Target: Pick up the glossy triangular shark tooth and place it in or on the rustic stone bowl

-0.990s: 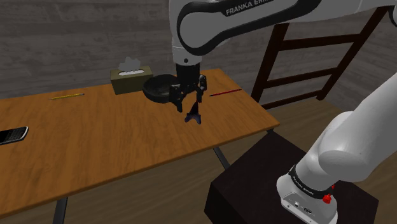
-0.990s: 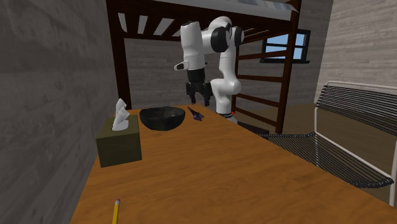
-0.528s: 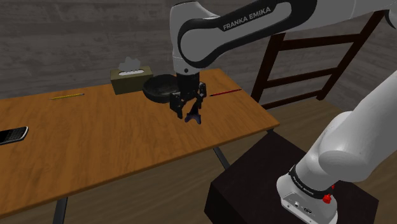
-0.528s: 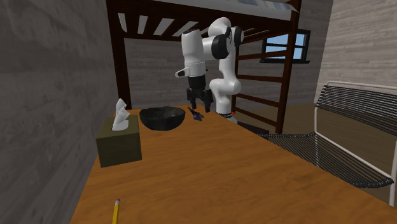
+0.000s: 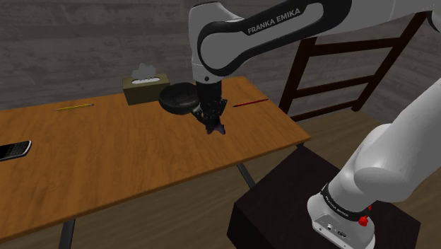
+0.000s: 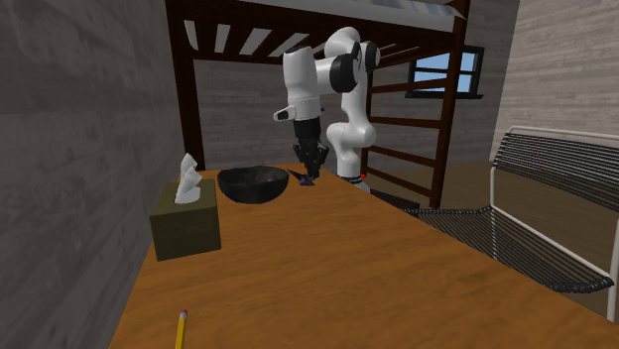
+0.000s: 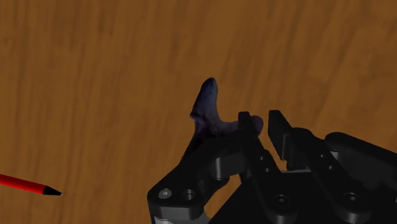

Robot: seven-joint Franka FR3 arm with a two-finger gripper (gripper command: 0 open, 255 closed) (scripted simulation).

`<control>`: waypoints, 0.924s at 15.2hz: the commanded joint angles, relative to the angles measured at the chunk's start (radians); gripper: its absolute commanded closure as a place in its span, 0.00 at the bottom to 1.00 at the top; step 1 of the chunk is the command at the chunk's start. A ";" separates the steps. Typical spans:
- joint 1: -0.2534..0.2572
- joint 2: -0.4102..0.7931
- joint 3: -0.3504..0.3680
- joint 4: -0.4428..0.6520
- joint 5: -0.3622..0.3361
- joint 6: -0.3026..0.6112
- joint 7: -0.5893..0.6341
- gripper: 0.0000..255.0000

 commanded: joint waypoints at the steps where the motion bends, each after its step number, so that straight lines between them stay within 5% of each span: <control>1: 0.000 0.000 0.000 0.000 0.000 0.000 0.000 1.00; 7: 0.000 0.000 0.000 0.000 0.000 0.000 0.000 1.00; 8: 0.000 0.000 0.000 0.000 0.000 0.000 0.000 0.00; 12: 0.044 -0.401 -0.089 -0.456 0.162 0.420 -0.285 0.00; 14: 0.051 -0.392 -0.092 -0.465 0.162 0.442 -0.286 0.00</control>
